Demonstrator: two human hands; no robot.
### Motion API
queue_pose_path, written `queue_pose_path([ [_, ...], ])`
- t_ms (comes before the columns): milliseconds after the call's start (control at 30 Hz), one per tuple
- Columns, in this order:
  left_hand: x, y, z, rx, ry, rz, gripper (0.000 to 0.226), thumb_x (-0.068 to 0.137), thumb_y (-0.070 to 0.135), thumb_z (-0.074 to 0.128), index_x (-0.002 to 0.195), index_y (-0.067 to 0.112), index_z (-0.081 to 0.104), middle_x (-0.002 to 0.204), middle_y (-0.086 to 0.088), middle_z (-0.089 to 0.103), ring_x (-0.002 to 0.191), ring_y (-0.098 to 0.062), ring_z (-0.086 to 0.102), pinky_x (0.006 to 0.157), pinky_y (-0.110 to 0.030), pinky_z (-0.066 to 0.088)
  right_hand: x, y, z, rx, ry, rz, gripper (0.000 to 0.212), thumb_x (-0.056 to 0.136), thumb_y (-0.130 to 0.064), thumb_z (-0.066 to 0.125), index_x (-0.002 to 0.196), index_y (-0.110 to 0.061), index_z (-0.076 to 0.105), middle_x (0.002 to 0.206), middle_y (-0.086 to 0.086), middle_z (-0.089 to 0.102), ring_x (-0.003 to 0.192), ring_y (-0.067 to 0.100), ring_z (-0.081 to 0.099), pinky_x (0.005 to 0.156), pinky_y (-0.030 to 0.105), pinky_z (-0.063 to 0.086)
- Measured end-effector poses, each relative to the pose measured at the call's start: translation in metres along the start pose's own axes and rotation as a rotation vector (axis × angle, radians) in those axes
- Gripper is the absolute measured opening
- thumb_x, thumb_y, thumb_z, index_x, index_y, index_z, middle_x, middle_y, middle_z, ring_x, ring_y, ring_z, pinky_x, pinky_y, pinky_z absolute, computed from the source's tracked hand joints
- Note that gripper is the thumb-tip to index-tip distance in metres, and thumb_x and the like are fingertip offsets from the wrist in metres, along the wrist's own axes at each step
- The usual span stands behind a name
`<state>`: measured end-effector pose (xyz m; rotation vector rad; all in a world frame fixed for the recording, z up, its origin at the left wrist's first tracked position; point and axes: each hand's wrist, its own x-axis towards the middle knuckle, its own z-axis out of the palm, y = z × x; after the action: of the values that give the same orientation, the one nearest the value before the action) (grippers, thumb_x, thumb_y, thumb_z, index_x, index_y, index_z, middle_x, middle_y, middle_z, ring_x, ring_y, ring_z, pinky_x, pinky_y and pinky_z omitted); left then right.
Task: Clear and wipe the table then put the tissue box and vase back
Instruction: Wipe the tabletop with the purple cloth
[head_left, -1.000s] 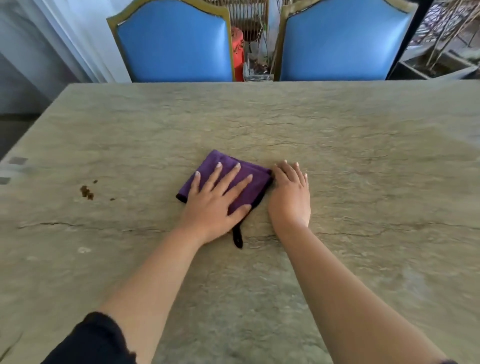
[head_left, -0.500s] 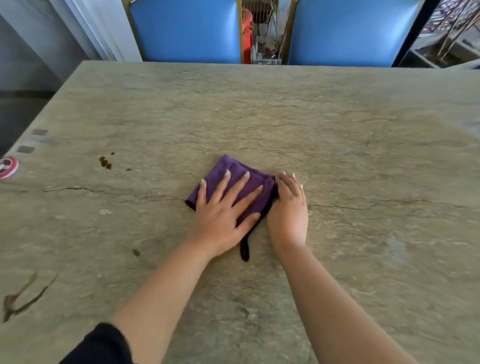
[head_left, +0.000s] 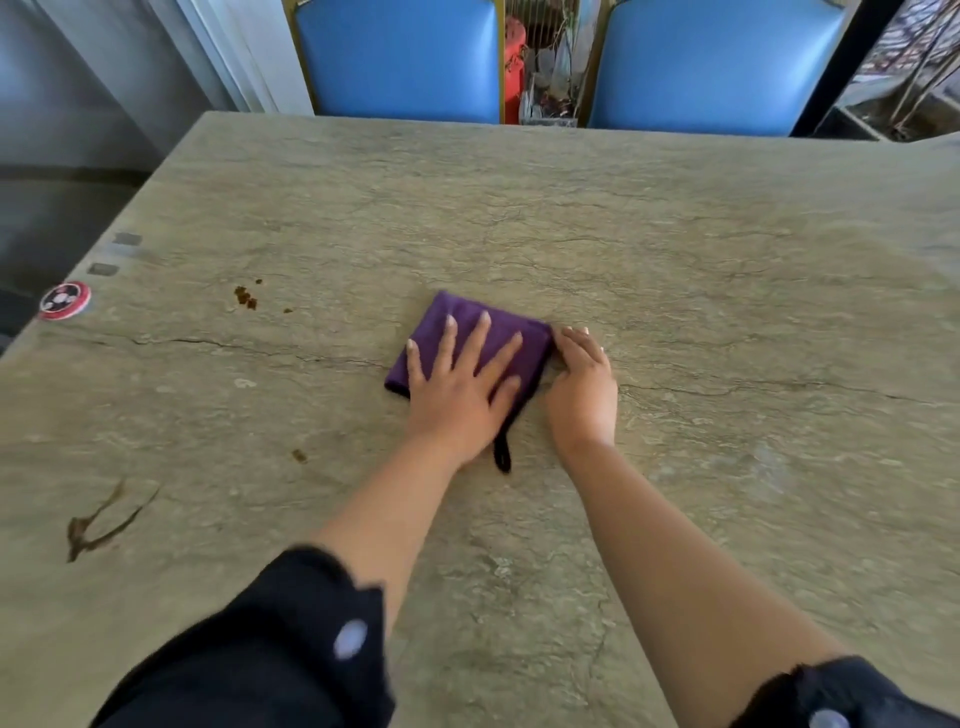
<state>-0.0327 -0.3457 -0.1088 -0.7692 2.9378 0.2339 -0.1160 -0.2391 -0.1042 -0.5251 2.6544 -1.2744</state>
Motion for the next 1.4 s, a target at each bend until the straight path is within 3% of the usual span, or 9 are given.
queue_pose_path([
  [133, -0.105, -0.014, 0.009, 0.068, 0.004, 0.338, 0.051, 0.097, 0.059, 0.015, 0.147, 0.053, 0.004, 0.161, 0.015, -0.003, 0.149, -0.021, -0.01, 0.116, -0.059, -0.001, -0.033, 0.003, -0.012, 0.011, -0.012, 0.065, 0.061, 0.086, 0.014, 0.03, 0.138, -0.013, 0.049, 0.15, 0.003, 0.039, 0.142, 0.015, 0.027, 0.109, 0.014, 0.014],
  [233, -0.123, -0.041, 0.008, 0.059, -0.025, 0.451, 0.051, 0.096, 0.062, 0.02, 0.145, 0.056, 0.008, 0.16, 0.018, -0.001, 0.149, -0.017, -0.008, 0.116, -0.059, -0.003, -0.071, 0.002, -0.012, -0.021, 0.011, 0.05, 0.059, 0.087, 0.013, 0.032, 0.138, -0.01, 0.049, 0.15, 0.003, 0.039, 0.144, 0.016, 0.025, 0.117, 0.021, 0.014],
  [433, -0.032, -0.012, -0.001, -0.003, -0.083, -0.023, 0.054, 0.093, 0.063, 0.01, 0.143, 0.056, -0.008, 0.158, 0.017, -0.019, 0.147, -0.02, -0.02, 0.111, -0.065, -0.01, -0.125, 0.019, -0.018, -0.314, 0.049, 0.076, 0.059, 0.091, -0.004, 0.04, 0.147, -0.023, 0.034, 0.161, 0.005, 0.013, 0.149, 0.022, -0.006, 0.119, 0.034, -0.009],
  [500, -0.031, 0.007, 0.003, -0.003, -0.105, -0.049, 0.054, 0.094, 0.061, 0.009, 0.145, 0.054, -0.009, 0.159, 0.013, -0.021, 0.146, -0.024, -0.023, 0.109, -0.067, -0.013, -0.139, 0.019, -0.022, -0.343, 0.05, 0.11, 0.061, 0.092, -0.006, 0.04, 0.149, -0.024, 0.029, 0.161, 0.004, 0.009, 0.149, 0.022, -0.007, 0.119, 0.035, -0.01],
  [700, -0.152, -0.011, 0.013, 0.08, -0.096, 0.408, 0.055, 0.093, 0.062, 0.01, 0.145, 0.054, -0.008, 0.159, 0.014, -0.018, 0.146, -0.022, -0.022, 0.11, -0.066, -0.012, -0.178, 0.013, -0.025, -0.242, 0.119, 0.164, 0.053, 0.09, 0.001, 0.034, 0.141, -0.01, 0.043, 0.155, 0.006, 0.03, 0.148, 0.022, 0.009, 0.121, 0.034, 0.006],
  [867, -0.225, -0.088, 0.015, 0.082, -0.097, 0.678, 0.054, 0.093, 0.066, 0.012, 0.145, 0.056, 0.002, 0.16, 0.017, -0.004, 0.149, -0.017, -0.009, 0.112, -0.061, -0.006, -0.209, -0.008, -0.006, -0.282, 0.104, 0.225, 0.054, 0.09, -0.001, 0.038, 0.143, -0.013, 0.039, 0.158, 0.007, 0.023, 0.149, 0.024, 0.005, 0.121, 0.036, 0.005],
  [1133, -0.154, -0.07, 0.005, 0.057, -0.105, 0.215, 0.057, 0.094, 0.062, 0.016, 0.146, 0.053, -0.006, 0.159, 0.016, -0.017, 0.147, -0.02, -0.019, 0.112, -0.062, -0.011, -0.22, -0.015, 0.009, -0.234, 0.057, 0.198, 0.045, 0.101, -0.019, 0.032, 0.145, -0.016, 0.036, 0.16, 0.006, 0.016, 0.149, 0.023, 0.002, 0.121, 0.035, 0.0],
  [1267, -0.203, -0.082, 0.008, 0.115, -0.119, 0.503, 0.057, 0.093, 0.062, 0.012, 0.145, 0.053, -0.007, 0.159, 0.015, -0.018, 0.147, -0.022, -0.02, 0.112, -0.062, -0.013, -0.222, -0.02, 0.011, -0.252, 0.042, 0.212, 0.044, 0.102, -0.024, 0.029, 0.145, -0.016, 0.037, 0.16, 0.006, 0.016, 0.149, 0.021, 0.001, 0.12, 0.034, -0.002],
  [1400, -0.24, -0.139, 0.009, 0.123, -0.125, 0.873, 0.054, 0.096, 0.061, 0.026, 0.147, 0.051, 0.01, 0.161, 0.015, 0.0, 0.149, -0.018, -0.007, 0.113, -0.057, -0.007, -0.225, -0.038, 0.022, -0.268, 0.053, 0.22, 0.038, 0.101, -0.024, 0.031, 0.133, -0.016, 0.052, 0.156, 0.008, 0.027, 0.148, 0.025, 0.009, 0.121, 0.04, 0.002],
])
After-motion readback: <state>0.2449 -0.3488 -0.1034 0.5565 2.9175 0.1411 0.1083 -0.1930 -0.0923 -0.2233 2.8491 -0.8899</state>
